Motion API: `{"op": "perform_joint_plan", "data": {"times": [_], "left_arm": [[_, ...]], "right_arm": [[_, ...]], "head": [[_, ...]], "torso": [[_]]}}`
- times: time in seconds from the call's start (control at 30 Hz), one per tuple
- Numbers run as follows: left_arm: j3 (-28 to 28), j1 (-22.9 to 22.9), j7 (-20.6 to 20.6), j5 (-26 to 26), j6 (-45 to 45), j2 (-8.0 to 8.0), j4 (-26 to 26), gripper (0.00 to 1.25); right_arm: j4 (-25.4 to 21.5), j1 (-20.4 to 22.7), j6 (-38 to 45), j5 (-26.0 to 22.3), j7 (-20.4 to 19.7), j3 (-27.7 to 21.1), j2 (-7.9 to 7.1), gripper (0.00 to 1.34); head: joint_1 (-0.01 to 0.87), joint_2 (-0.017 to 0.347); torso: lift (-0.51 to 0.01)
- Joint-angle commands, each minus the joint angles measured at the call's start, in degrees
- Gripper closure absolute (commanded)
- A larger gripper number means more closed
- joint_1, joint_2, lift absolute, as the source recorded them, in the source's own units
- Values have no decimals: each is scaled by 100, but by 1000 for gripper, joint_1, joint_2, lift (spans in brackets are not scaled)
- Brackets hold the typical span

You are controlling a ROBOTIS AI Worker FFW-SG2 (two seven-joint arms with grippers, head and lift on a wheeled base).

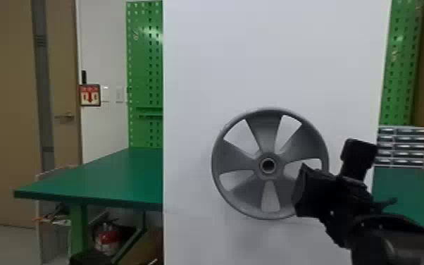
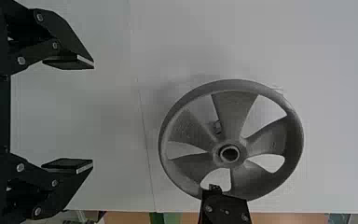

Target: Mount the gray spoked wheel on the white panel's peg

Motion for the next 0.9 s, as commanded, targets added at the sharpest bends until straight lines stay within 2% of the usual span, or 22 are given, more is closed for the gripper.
{"op": "perform_joint_plan", "data": {"times": [0.0,0.67,0.8,0.87], "left_arm": [[0,4,0,7,0,0,0,496],[9,-5,0,7,0,9,0,496],[9,-14,0,7,0,18,0,496],[9,-14,0,7,0,18,0,496]], "right_arm": [[66,-14,-89,0,-2,24,6,1211],[93,3,-177,44,-10,41,15,1205],[93,12,-186,9,-10,33,15,932],[93,12,-186,9,-10,33,15,898]], "head": [[123,-8],[123,-8],[123,-8],[123,-8]], "torso": [[-402],[-402],[-402],[-402]]}}
